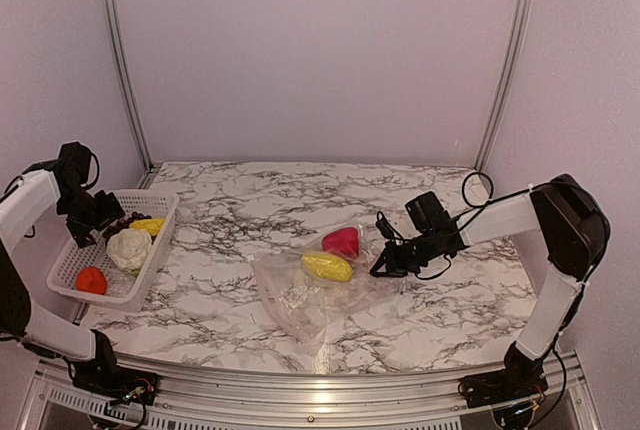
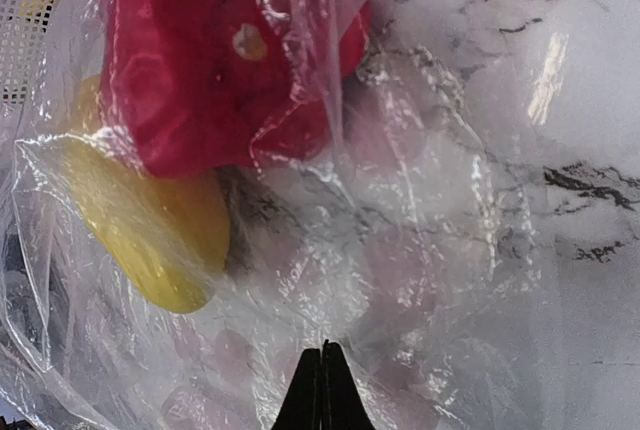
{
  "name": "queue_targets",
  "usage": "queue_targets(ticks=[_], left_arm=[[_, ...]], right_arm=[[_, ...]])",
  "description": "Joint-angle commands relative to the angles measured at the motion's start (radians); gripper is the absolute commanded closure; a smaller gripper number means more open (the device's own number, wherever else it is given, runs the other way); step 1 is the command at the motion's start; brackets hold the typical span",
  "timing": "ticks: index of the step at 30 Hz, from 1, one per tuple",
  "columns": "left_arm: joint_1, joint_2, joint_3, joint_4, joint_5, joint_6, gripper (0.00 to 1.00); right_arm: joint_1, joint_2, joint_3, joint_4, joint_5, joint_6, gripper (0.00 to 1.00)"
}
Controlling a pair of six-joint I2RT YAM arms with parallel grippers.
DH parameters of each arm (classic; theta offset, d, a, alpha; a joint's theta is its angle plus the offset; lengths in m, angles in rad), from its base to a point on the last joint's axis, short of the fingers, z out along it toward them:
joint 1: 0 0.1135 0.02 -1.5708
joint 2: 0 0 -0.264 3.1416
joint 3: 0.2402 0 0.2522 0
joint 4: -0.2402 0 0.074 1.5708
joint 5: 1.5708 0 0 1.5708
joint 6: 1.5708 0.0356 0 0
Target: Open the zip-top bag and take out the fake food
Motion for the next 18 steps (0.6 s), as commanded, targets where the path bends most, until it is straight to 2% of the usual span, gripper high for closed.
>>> queue_targets(ticks=[1, 8, 12, 18], left_arm=[[-0.118, -0.055, 0.047, 0.102, 0.167, 0.055, 0.14], [-0.378, -0.076, -0.079, 0.391, 0.393, 0.006, 0.26], [-0.513, -0.073, -0.157, 0.493, 0.435, -0.012, 0.42], [-0.695, -0.098, -0.311, 0.625, 0.473, -0.088, 0.51]], right_arm=[[-0.006, -0.028, 0.025, -0.015, 0.004, 0.005, 1.00], [-0.006, -0.042, 0.004, -0.014, 0.002, 0.009, 1.00], [-0.006, -0.051, -0.003, -0.020, 0.003, 0.010, 1.00], [-0.007, -0.077, -0.040, -0.019, -0.005, 0.015, 1.00]])
